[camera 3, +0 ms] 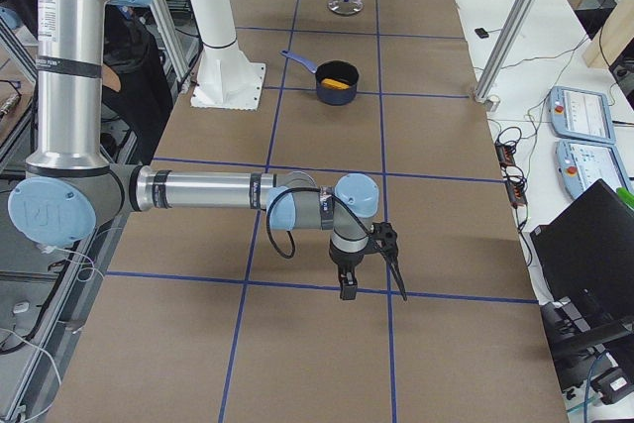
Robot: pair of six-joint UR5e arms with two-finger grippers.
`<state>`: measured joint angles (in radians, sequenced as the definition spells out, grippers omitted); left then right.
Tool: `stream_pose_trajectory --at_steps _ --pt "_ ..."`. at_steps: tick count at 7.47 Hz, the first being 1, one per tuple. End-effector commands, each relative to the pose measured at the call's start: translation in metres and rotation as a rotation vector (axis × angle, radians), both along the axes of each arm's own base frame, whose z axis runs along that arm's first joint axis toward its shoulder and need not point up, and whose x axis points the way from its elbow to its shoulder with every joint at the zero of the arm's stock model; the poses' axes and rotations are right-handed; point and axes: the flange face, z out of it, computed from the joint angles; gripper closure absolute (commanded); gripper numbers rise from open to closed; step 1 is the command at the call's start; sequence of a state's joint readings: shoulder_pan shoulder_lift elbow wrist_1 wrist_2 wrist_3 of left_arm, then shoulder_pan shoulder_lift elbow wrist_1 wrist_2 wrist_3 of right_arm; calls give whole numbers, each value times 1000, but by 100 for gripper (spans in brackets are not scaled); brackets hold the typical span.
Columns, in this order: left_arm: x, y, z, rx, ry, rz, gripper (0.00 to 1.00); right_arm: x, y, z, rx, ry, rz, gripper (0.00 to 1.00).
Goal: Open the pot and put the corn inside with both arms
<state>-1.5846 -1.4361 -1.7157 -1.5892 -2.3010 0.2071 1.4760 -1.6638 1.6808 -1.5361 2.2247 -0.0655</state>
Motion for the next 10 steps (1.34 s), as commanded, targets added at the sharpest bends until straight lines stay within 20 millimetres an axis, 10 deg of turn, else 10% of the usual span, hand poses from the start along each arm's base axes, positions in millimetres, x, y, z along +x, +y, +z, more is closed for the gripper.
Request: stream_pose_trajectory --at_steps 1,10 --pt "0 0 0 1 0 0 1 -6 -2 -17 13 -87 0 0" --pt "0 -1 -7 14 -2 0 1 -7 -1 -9 -6 -87 2 0"
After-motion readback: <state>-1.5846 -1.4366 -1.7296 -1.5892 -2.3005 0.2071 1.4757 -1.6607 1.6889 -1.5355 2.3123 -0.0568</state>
